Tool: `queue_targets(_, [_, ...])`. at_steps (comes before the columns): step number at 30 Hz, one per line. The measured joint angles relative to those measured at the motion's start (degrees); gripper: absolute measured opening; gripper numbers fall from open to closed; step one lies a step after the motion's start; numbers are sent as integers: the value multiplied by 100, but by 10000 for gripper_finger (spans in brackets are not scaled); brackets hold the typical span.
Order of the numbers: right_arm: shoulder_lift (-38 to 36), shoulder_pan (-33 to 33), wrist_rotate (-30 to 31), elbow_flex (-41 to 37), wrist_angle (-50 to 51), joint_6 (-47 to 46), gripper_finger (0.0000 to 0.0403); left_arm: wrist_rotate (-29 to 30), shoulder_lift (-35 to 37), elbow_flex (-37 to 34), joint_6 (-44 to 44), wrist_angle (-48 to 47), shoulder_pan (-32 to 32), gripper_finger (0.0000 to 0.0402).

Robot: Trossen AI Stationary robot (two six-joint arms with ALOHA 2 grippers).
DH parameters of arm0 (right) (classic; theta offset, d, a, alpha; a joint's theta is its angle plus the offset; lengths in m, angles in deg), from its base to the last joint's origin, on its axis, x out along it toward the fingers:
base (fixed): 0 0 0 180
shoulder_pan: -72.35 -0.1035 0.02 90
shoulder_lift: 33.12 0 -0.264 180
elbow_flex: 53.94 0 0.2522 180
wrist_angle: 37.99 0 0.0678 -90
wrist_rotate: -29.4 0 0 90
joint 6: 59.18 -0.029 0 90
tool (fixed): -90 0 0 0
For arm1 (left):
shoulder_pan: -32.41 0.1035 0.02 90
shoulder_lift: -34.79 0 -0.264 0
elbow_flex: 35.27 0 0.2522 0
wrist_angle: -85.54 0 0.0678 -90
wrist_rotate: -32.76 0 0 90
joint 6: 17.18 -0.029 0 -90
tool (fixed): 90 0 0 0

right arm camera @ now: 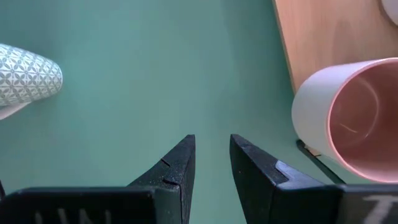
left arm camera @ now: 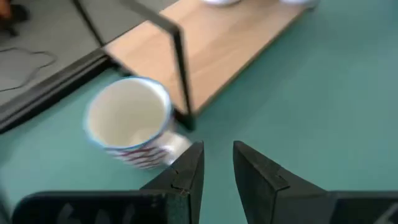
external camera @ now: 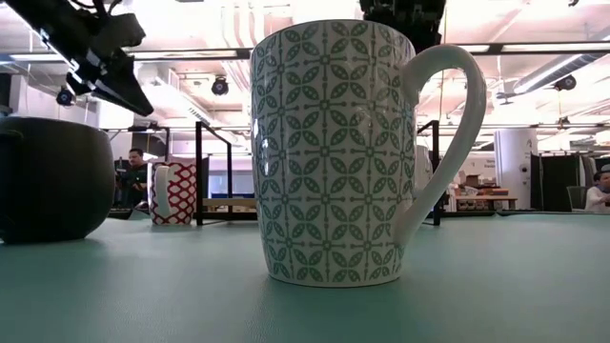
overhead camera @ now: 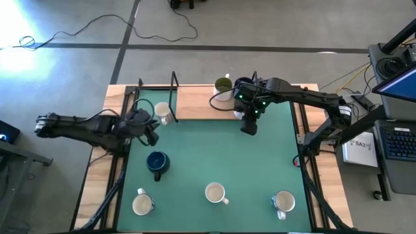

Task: Place coffee mugs
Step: Put the red pattern mug on the shelf

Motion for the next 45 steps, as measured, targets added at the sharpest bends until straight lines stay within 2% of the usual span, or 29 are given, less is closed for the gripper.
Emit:
queue_targets(2, [-6,0,2,-2,45,-5,89,-23,-180,59,-159,-32,198,68])
queue_targets(7, [-123,0,0,-5,141,-138,89,-565,-602,29,-468,-21,730,72])
queue_targets(22, [-487,-2,208,-328,197,-245,89,-850,-1481,-17,-1119,293,1611,107])
queue_targets(32, [-857,-2,264,-448,384,-398,89,-1064,-1789,300,-1449,419,1678,107])
queue_targets(36, [-1434,-4,441,-869,-371,-471,89,-1067,-1860,304,-1371,436,1678,107])
queue_targets(45, [-2878,-4,438,-3018,-2635,-1129,89,-1423,-1805,272,-1440,577,1665,107])
